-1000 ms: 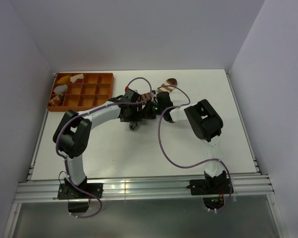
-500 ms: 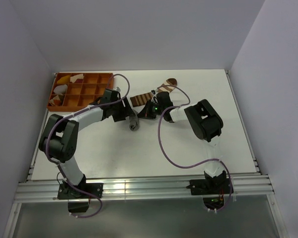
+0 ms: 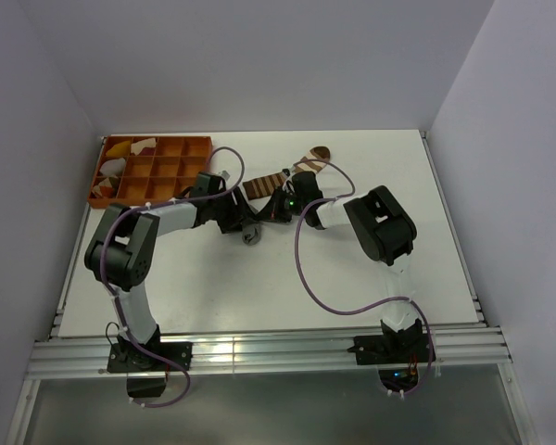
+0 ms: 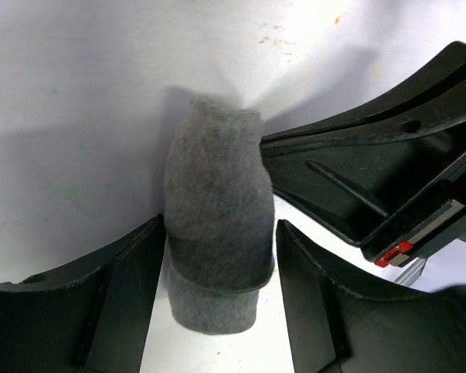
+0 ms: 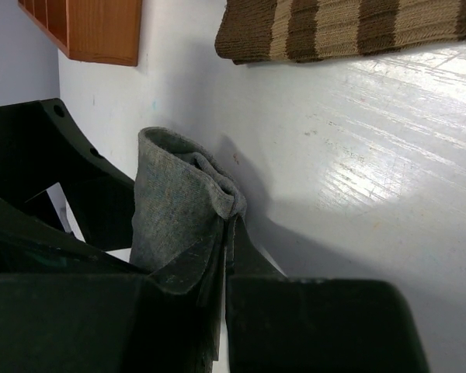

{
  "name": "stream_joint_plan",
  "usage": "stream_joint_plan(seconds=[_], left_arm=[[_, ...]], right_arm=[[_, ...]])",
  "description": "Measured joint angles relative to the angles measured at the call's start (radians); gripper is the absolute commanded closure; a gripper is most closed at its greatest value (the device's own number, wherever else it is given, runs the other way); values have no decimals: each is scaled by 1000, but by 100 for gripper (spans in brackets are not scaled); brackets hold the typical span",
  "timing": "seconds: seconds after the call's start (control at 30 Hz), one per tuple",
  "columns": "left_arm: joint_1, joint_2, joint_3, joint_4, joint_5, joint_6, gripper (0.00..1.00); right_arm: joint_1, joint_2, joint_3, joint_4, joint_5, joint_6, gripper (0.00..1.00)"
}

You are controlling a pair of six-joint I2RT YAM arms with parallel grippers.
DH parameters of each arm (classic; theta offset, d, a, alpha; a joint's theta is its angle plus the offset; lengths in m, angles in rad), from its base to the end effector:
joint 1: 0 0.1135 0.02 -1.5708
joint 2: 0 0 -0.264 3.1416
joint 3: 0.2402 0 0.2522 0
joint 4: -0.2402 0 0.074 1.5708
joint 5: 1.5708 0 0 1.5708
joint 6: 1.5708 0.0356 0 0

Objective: Roll the socks
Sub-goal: Pick up the sock at the center of the board.

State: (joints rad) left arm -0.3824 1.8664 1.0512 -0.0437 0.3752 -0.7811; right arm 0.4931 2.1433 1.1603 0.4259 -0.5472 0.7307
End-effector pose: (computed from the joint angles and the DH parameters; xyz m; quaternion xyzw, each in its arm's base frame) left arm 0.3463 -0.1534 0.1478 -0.1187 0.9155 -0.3342 0.1900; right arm 0.3765 0.2234 0.1096 -0.0305 0.8514 0.4618 0.2469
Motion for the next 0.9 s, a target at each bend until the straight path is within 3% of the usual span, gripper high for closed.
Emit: stream_joint_plan(seconds=[0.13,0.43,0.47,0.53,0.6,0.67,0.73,0.9], left_arm=[[1,14,-1,32,21,-4,40],[6,39,-8,63,42,-27,62],[6,39,-9,67,43,-29,71],[6,42,-11,76,47,-29,78],[6,42,-15,85,50,-31,98],[6,42,-16,89,50,-33,100],[6,42,-16,91,49,-32,100],[-5,29,-16,80,18,-20,100]], right_arm=[[0,0,0,0,0,0,100],[0,0,0,0,8,-3,100],[0,0,0,0,8,-4,100],[0,0,0,0,9,-7,100],[0,-1,0,1,10,-10,100],[0,-3,0,0,13,-14,100],[0,-7,-2,-2,18,-18,94],[3,-49,-15,-53,54,-43,60]])
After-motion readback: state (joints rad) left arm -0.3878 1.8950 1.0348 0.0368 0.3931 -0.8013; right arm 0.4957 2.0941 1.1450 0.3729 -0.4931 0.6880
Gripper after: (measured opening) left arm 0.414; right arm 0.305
